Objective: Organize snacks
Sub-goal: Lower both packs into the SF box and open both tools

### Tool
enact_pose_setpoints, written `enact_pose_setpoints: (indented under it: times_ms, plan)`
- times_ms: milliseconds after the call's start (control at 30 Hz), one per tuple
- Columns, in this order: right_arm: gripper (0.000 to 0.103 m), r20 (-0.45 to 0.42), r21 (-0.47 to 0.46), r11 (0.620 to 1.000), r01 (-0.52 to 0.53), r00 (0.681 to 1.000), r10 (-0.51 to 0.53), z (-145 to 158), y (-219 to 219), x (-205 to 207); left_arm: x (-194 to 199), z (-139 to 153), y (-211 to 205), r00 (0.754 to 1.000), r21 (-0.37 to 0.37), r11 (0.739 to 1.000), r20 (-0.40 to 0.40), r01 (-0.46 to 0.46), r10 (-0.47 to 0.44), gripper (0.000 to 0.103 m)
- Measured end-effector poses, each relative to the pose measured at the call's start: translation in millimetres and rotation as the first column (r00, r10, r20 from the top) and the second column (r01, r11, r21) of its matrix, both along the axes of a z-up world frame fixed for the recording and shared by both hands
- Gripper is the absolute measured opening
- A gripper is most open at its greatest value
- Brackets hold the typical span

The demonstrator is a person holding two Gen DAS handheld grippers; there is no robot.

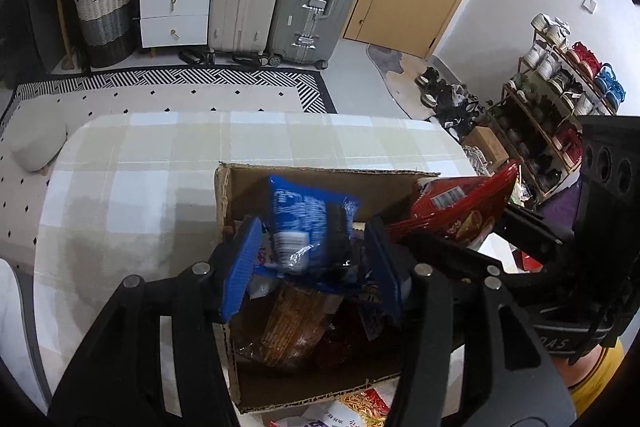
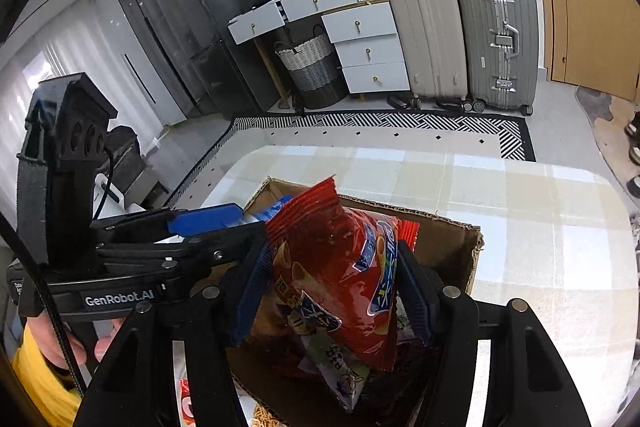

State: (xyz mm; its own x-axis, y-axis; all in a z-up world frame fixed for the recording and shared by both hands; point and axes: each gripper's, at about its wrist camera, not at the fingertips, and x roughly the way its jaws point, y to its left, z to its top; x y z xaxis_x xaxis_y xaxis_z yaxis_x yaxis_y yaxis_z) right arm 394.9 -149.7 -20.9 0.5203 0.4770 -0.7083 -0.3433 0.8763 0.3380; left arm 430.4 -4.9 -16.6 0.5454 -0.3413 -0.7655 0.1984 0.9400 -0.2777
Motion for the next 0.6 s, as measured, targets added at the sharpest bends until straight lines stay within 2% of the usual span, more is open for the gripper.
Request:
enact_pose_setpoints:
  times_ms: [133, 300, 433, 600]
  plan:
    - [0.062, -0.002, -0.007, 1.0, -0.005, 1.0, 0.005, 0, 1, 0, -4, 4, 4, 1.0, 0.0, 1.0, 0.009, -0.009, 0.009, 0.056]
    - [0.069, -0.007, -0.031, 0.999, -0.015, 1.0, 0.015, -2, 4, -2, -17, 12, 17, 0.999, -0.023, 0.999, 0.021, -0.033, 0.034, 0.061]
    - [0.069, -0.002, -0.039, 0.999, -0.004, 1.0, 0.004, -1, 4, -5, -31, 15, 26, 0.999, -0.014, 0.999, 0.022, -0.049, 0.05, 0.066]
    - [0.07, 0.037, -0.055, 0.998, 0.019, 0.999, -0.017, 16, -2, -15, -55, 25, 39, 0.996, -0.024, 0.996, 0.03, -0.08, 0.081, 0.069]
